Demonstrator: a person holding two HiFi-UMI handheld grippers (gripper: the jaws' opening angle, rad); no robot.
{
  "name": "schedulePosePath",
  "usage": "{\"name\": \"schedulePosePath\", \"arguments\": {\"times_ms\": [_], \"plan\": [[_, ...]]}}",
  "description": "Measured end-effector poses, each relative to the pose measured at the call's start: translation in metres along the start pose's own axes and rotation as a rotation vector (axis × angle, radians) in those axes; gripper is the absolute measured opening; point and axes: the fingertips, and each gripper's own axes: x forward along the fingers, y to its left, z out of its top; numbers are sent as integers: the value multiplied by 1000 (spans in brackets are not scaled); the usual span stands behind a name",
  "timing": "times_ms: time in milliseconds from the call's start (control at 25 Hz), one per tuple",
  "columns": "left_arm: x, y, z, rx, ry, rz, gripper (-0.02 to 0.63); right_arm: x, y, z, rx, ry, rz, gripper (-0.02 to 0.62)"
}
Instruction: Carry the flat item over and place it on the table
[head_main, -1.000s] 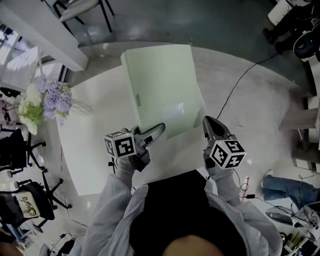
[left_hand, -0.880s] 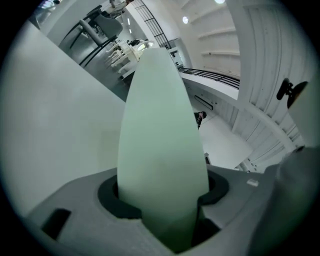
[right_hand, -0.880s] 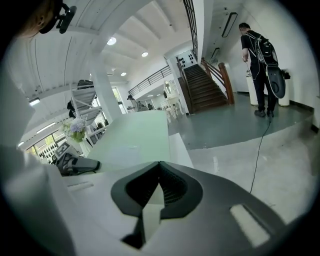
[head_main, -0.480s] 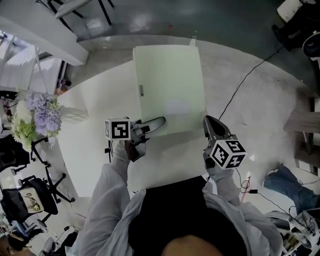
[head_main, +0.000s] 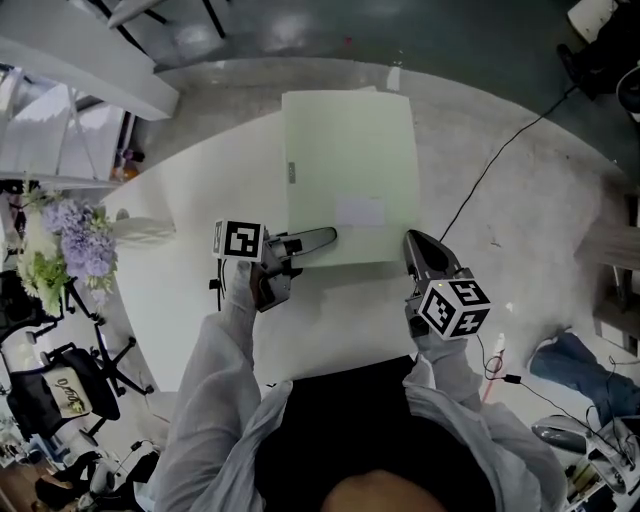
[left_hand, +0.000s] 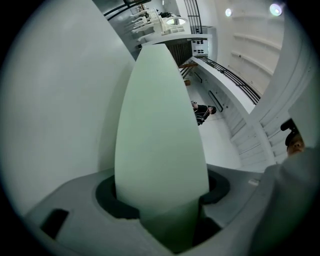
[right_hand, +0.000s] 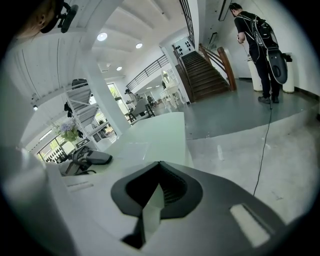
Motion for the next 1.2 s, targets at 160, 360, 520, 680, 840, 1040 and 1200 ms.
{"name": "schedulePosePath", "arguments": {"times_ms": [160, 360, 520, 680, 840, 1040, 1200], "plan": [[-1, -2, 1, 13, -14, -1, 301, -1, 1, 2, -2, -1, -3, 9], [-11, 7, 10, 136, -81, 163, 366, -5, 4, 0, -9, 1, 6, 9], [-21, 29, 35, 330, -170, 411, 451, 8, 1, 0, -24, 4, 16, 9], [-33, 33, 42, 576, -170, 624, 435, 15, 9, -1, -39, 7, 35, 9], [-33, 31, 41, 584, -181, 625, 431, 13, 10, 0, -47, 0, 34, 9], [-38, 28, 36, 605, -182, 659, 422, 5, 9, 0, -72, -11, -5, 9], [-45, 21, 27, 644, -177, 688, 420, -8, 13, 2, -64, -32, -8, 9]]}}
